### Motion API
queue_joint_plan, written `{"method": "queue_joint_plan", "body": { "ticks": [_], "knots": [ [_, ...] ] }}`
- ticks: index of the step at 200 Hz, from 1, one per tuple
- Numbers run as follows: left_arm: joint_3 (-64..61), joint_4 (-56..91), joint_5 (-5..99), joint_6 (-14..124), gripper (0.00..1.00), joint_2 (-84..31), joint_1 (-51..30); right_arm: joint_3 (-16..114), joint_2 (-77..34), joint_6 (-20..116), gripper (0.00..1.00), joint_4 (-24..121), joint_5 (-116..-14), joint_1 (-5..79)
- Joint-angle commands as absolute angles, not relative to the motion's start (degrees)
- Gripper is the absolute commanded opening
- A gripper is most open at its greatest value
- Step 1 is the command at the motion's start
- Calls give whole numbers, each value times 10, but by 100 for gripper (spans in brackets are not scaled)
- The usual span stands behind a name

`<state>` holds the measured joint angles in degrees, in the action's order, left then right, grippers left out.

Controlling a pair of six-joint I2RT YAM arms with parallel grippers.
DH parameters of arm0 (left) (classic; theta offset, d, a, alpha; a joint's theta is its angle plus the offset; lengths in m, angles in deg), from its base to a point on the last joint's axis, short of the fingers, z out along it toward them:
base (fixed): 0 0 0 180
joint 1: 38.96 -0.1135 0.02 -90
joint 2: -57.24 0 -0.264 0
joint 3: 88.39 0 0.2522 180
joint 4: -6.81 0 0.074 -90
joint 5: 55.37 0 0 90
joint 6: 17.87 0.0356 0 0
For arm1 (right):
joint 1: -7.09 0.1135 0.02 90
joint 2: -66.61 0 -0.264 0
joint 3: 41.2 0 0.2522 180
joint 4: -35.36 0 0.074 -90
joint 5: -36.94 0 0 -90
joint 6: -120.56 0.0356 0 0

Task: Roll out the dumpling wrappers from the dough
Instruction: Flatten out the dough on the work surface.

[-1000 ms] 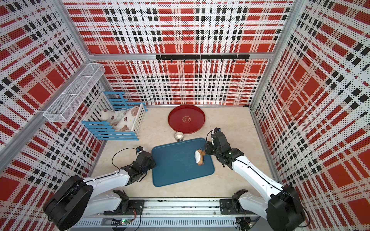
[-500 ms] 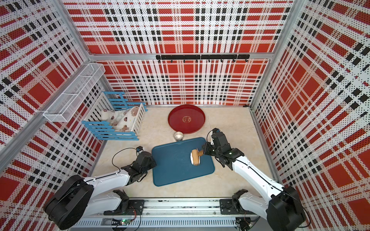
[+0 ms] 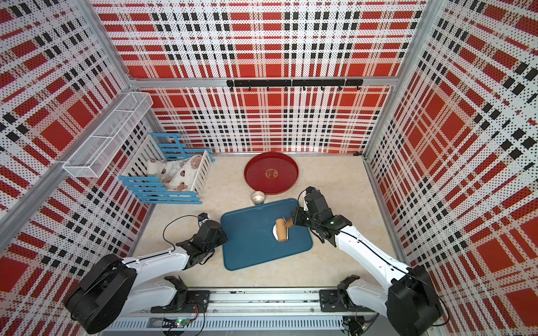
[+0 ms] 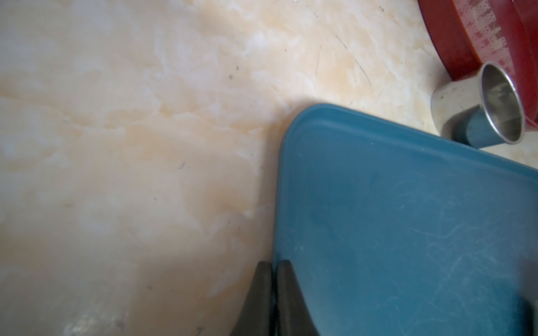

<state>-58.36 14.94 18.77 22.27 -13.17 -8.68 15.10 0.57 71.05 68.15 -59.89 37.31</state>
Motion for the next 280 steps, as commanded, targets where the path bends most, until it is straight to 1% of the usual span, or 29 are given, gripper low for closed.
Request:
{"method": "queue_joint_plan", "body": {
  "ticks": [1,47,67,121,188,280],
  "knots": [
    [-592,134,178,196,0,-136,-95,151,-8,706,0,725,-580,380],
    [-592,140,172,196,0,-131,-97,151,15,688,0,776,-518,379],
    [-592,142,171,196,0,-129,-97,159,15,681,0,786,-510,380],
    [-591,141,174,196,0,-130,-97,159,-6,681,0,776,-540,380],
    [-588,137,175,196,0,-136,-97,118,-24,696,0,774,-562,384],
    [-590,138,177,195,0,-132,-98,102,-60,721,0,749,-567,424]
  ]
}}
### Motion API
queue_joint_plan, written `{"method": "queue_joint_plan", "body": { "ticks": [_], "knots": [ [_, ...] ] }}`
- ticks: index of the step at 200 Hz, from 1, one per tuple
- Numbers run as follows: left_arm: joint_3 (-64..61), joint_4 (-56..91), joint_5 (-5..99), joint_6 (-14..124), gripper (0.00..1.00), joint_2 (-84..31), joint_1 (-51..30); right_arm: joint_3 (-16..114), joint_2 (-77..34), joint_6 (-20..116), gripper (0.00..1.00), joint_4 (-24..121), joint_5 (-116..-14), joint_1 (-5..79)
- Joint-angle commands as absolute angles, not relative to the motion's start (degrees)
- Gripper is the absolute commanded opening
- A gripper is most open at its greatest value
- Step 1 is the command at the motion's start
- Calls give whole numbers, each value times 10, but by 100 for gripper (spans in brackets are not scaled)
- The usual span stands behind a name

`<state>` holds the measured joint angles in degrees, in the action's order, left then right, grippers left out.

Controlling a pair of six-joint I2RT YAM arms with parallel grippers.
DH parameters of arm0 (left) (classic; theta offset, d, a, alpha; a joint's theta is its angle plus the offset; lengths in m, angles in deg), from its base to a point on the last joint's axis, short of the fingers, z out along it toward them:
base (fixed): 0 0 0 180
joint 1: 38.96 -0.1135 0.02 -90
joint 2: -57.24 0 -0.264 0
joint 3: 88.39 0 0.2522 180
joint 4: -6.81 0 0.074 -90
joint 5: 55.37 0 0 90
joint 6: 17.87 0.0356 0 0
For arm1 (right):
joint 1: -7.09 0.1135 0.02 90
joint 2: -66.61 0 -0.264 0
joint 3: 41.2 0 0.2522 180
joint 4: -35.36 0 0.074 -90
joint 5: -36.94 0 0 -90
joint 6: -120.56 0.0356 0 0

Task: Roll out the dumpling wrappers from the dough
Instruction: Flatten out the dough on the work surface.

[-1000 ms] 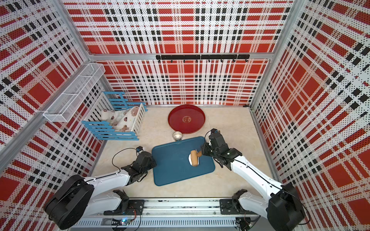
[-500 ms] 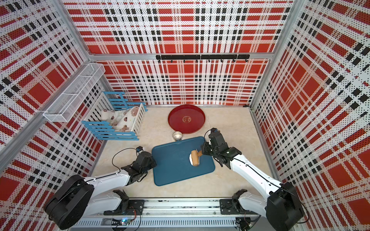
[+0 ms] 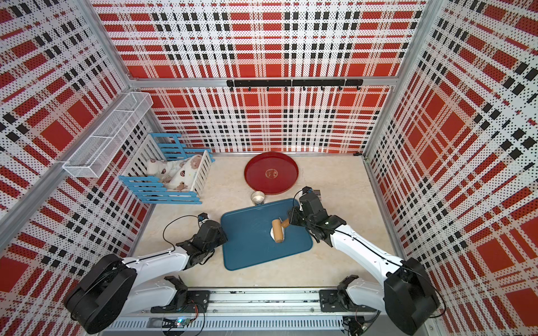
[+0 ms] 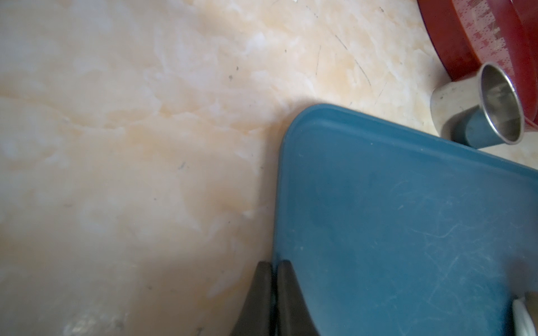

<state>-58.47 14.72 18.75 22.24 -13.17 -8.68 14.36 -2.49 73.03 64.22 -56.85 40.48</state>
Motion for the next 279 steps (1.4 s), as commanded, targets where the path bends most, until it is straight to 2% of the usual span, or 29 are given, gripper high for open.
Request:
{"method": "queue_joint_plan", "body": {
  "ticks": [1,279],
  "knots": [
    [-590,138,177,195,0,-132,-98,101,-61,720,0,749,-567,424],
    [-593,140,176,192,0,-129,-97,120,-88,735,0,703,-572,438]
  ]
}}
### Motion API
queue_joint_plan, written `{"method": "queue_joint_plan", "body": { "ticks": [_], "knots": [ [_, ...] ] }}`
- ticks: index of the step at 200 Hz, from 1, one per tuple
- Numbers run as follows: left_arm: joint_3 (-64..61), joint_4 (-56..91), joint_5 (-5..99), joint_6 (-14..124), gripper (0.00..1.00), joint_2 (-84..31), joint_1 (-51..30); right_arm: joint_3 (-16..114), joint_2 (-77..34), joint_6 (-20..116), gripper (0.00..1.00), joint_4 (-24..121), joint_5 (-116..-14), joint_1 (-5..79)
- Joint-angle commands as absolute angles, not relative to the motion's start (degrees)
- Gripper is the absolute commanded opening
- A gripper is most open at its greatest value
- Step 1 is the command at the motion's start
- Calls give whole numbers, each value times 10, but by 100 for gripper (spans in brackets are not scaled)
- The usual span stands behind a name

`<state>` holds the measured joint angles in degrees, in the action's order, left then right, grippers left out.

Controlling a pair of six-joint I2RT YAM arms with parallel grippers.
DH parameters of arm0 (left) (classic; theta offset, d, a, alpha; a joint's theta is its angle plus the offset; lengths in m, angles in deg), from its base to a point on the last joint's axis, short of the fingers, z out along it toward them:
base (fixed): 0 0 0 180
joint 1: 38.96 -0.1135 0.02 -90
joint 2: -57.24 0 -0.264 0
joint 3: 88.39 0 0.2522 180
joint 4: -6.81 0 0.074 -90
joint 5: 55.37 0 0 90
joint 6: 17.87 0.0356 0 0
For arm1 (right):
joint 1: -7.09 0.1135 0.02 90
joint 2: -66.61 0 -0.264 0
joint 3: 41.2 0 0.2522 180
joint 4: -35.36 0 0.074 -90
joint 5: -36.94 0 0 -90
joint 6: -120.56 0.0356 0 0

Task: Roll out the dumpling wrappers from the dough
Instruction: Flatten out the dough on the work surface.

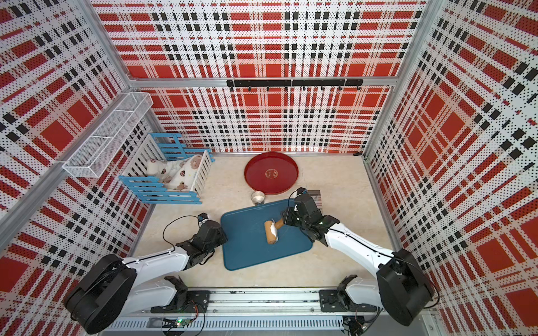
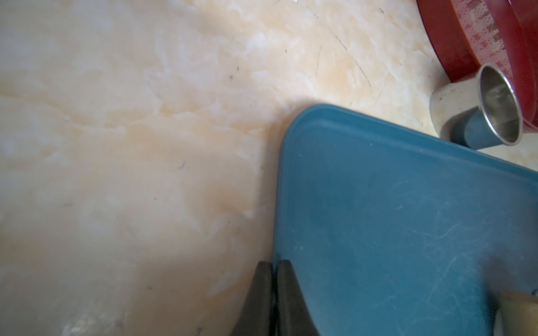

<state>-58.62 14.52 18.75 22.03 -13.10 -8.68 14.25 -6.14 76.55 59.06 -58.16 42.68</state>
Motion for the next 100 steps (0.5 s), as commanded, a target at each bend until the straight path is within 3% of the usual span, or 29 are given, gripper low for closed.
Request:
{"method": "queue_joint_plan", "body": {
  "ticks": [1,48,100],
  "knots": [
    [-593,140,176,192,0,-129,-97,121,-87,735,0,701,-573,438],
    [-596,153,171,193,0,-114,-97,193,-79,709,0,725,-557,424],
    [-603,156,169,193,0,-95,-103,172,-46,656,0,788,-528,368]
  ]
}}
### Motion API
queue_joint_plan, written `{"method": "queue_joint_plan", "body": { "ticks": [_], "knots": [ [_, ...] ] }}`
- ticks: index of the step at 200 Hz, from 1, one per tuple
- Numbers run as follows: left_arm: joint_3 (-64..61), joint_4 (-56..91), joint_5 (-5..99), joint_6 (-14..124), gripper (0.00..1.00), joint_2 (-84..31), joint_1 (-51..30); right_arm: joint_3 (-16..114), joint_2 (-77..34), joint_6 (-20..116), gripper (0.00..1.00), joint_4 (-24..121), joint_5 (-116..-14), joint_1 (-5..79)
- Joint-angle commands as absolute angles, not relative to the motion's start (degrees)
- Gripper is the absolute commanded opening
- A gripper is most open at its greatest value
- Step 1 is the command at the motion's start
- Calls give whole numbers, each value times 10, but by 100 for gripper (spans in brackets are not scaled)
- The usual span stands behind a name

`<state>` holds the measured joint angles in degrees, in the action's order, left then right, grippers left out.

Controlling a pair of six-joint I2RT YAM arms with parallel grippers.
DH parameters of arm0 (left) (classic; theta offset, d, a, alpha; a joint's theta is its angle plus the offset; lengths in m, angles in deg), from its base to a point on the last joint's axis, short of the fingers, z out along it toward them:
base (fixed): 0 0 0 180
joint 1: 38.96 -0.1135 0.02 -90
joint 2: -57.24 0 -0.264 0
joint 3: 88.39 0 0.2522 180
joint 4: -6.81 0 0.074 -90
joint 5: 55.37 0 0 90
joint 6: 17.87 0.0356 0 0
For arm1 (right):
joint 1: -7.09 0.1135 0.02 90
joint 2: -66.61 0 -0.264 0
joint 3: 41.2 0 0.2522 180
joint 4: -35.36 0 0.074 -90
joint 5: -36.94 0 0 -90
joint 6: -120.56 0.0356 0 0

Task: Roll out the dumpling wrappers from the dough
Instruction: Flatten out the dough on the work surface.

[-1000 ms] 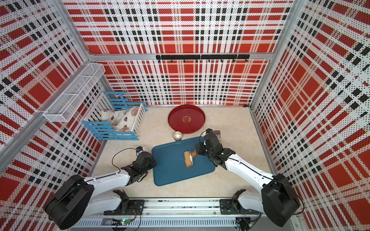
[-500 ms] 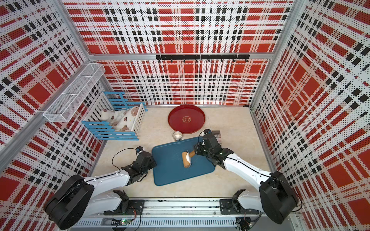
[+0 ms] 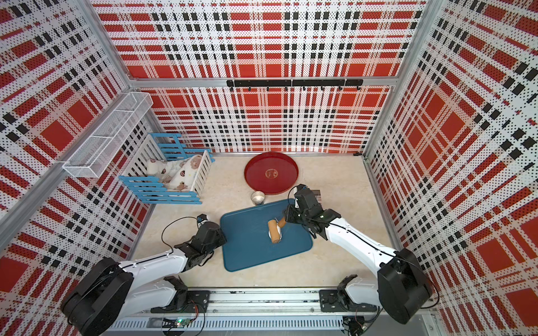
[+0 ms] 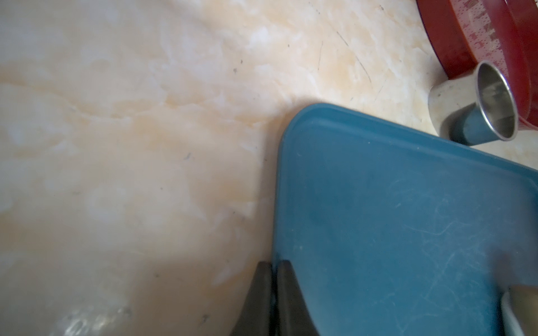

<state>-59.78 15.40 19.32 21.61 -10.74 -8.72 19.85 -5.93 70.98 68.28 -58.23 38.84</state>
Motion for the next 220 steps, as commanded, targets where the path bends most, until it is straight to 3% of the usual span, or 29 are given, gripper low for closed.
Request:
{"method": "queue_joint_plan", "body": {
  "ticks": [1,220],
  "knots": [
    [-603,156,169,193,0,-95,-103,172,-45,656,0,789,-527,368],
    [-595,140,178,196,0,-125,-102,160,-20,643,0,800,-565,345]
  ]
}}
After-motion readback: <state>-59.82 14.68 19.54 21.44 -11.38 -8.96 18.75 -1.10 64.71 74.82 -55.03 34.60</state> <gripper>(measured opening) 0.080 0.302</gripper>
